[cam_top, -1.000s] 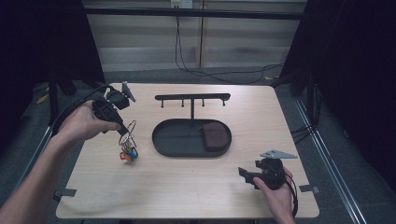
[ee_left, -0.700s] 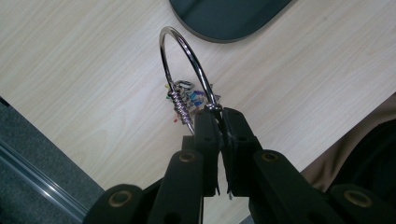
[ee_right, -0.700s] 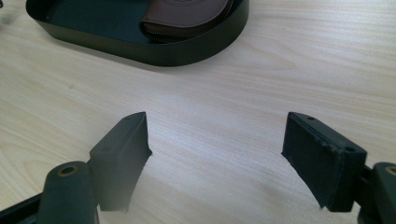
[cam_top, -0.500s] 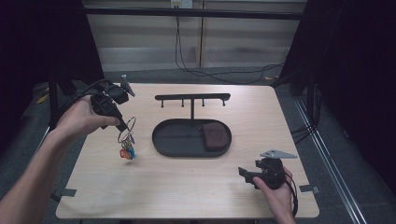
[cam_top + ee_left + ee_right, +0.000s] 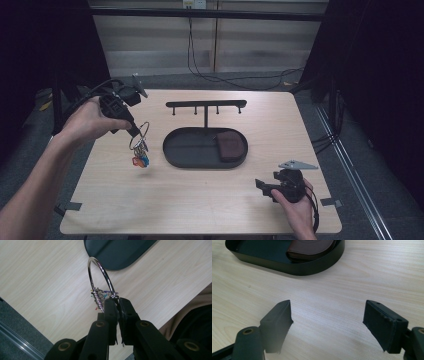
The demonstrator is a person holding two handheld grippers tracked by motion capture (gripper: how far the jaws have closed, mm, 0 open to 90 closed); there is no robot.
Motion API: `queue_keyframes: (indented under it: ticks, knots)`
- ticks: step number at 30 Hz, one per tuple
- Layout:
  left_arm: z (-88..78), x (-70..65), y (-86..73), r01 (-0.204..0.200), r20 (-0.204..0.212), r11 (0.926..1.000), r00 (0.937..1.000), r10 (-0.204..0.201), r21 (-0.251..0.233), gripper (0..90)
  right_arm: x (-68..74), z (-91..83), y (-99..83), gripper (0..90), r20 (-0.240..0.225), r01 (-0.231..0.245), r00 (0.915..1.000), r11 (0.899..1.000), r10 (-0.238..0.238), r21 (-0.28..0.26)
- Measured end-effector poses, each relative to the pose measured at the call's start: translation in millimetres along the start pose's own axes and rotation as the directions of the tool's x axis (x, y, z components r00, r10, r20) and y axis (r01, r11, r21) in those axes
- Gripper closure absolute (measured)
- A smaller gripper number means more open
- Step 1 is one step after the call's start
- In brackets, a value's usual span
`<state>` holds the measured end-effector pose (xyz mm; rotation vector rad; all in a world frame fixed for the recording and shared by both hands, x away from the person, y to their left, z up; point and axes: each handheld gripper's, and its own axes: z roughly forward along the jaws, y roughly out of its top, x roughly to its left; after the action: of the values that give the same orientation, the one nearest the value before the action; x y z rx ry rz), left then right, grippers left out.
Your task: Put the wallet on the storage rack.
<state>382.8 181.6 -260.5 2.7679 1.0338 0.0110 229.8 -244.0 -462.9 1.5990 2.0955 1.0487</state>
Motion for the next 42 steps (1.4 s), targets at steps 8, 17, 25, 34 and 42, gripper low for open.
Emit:
queue_keyframes:
  ticks: [8, 17, 25, 34, 42]
  knots:
    - [-3.4, -6.1, 9.7, -0.024, 0.023, 0.9997, 0.9994, 0.024, -0.007, 85.8, 0.4, -0.2, -0.2, 22.9, -0.001, 0.002, 1.0, 1.0, -0.002, -0.001]
    - [-4.2, -12.0, 24.2, -0.03, 0.046, 0.9995, 0.9985, 0.03, -0.001, 85.8, 0.4, -0.8, -0.2, 22.9, -0.002, 0.001, 1.0, 1.0, -0.001, -0.003]
    - [-5.0, -17.8, 38.5, -0.037, 0.048, 0.9993, 0.9982, 0.037, 0.006, 85.8, 0.0, -1.0, -0.5, 22.7, 0.0, 0.001, 1.0, 1.0, -0.001, -0.002]
    - [1.3, -28.2, 58.9, -0.086, 0.04, 0.9962, 0.9955, 0.085, 0.015, 85.8, -0.4, -1.3, -0.8, 22.6, 0.001, 0.004, 1.0, 1.0, -0.004, -0.004]
    - [9.9, -20.3, 79.0, -0.075, 0.078, 0.9971, 0.9942, 0.075, 0.007, 85.8, 0.6, -1.3, -1.1, 22.6, 0.0, 0.005, 1.0, 1.0, -0.005, 0.0]
